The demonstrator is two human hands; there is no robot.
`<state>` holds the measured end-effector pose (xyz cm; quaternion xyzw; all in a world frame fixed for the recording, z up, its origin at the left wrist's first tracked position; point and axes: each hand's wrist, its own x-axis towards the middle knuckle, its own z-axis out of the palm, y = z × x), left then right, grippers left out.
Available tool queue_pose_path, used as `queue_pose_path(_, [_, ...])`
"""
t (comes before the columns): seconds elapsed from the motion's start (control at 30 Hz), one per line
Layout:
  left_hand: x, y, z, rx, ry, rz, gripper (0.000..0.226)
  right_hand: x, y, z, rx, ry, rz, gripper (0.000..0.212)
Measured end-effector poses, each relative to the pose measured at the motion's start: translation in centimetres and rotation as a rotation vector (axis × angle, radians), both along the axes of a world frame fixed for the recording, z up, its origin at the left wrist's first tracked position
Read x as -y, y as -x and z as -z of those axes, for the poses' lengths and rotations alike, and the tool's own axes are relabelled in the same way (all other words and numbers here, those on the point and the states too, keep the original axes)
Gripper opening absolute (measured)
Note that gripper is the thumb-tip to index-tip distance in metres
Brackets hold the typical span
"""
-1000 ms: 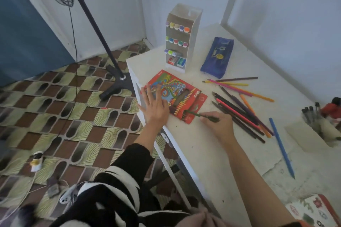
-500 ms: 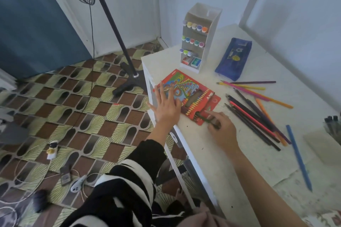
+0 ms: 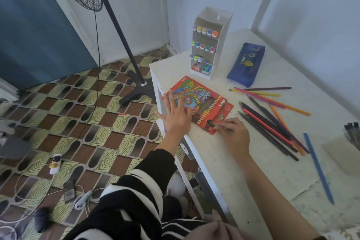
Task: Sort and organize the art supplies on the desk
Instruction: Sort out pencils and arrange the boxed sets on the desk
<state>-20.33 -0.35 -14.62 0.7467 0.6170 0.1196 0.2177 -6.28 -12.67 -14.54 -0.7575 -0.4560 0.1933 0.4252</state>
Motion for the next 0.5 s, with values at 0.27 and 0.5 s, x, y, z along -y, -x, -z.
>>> queue_pose_path(0.27, [0.1,-0.2,0.3,0.027,-0.026,-0.022,0.048,0.8,-1.7,-0.1,-0.068,-0.054,-0.068,0.021])
queue_pose_path(0.5, [-0.1,-0.3,0.5,0.012,-0.044,-0.038,0.048,-1.0,0.2,-0.7,0.165,0.093,-0.023,0.016])
